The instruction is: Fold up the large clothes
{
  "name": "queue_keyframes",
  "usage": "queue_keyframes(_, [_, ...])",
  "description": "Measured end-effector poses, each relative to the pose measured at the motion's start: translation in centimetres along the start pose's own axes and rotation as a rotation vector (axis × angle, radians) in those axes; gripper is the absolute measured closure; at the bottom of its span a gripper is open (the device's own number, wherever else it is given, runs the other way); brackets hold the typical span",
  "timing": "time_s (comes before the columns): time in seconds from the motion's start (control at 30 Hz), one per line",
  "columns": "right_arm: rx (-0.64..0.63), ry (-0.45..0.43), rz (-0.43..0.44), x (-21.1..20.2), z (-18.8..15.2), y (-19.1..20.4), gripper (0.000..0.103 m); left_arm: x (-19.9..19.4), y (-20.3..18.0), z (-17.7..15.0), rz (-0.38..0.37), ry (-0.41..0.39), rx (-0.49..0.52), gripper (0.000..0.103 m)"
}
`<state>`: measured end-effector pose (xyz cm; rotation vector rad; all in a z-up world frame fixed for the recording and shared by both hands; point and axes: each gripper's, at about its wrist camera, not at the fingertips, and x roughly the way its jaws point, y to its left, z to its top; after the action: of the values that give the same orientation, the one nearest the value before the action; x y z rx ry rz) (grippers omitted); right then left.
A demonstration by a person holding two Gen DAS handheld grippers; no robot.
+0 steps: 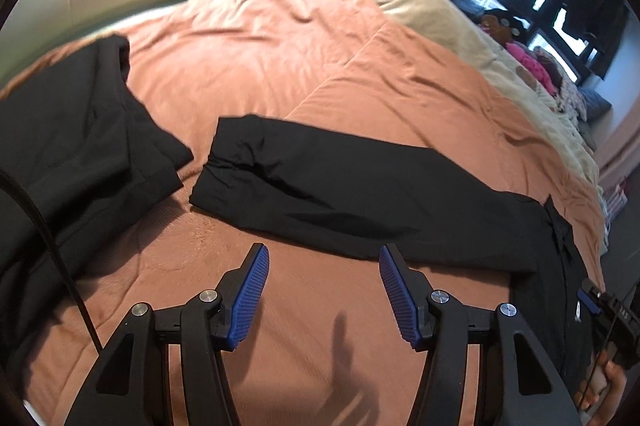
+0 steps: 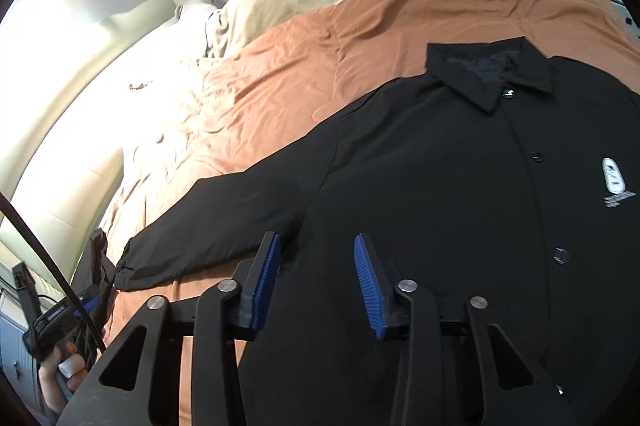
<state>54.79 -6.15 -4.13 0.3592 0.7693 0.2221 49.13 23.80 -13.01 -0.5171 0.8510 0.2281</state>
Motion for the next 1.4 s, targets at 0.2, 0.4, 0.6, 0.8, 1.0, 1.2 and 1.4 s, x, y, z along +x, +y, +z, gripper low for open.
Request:
queue_keyframes(0.2, [0.001,0.040,0.016,3.1,1.0,0.5,0.074,4.0,1.5,0.6,0.019,0.056,-0.067,0.043])
queue_keyframes(0.4, [0.030,0.035,0.049,4.8,2.4,0.6,0.074,7.1,1.8,1.3,0.066,0.081,-0.079,0.044])
queue_keyframes(0.6, [0.126,0.069,0.158,8.0,2.9,0.1,0.085,7.1,2.0,2.6,0.089,0.038,-0.083,0.098])
queue_keyframes(0.8, [0.181,0.109,0.135,11.8,2.5,-1.5,0.095,3.9,-0.3,4.7,0.070,-0.081,0.014,0.101])
queue_keyframes(1.0, [0.241,0.178,0.120,14.2,1.8,-3.0,0.098,0.2,-5.1,7.7,0.041,-0.173,0.114,0.101])
queue_keyframes(1.2, [0.277,0.087,0.170,8.6,3.3,-3.9,0.096,-4.5,-11.8,10.1,-0.036,-0.256,0.207,0.102])
queue_keyframes(1.4, [0.268,0.022,0.100,2.0,1.7,-5.7,0.075,-8.6,-20.4,10.7,-0.127,-0.312,0.320,0.101])
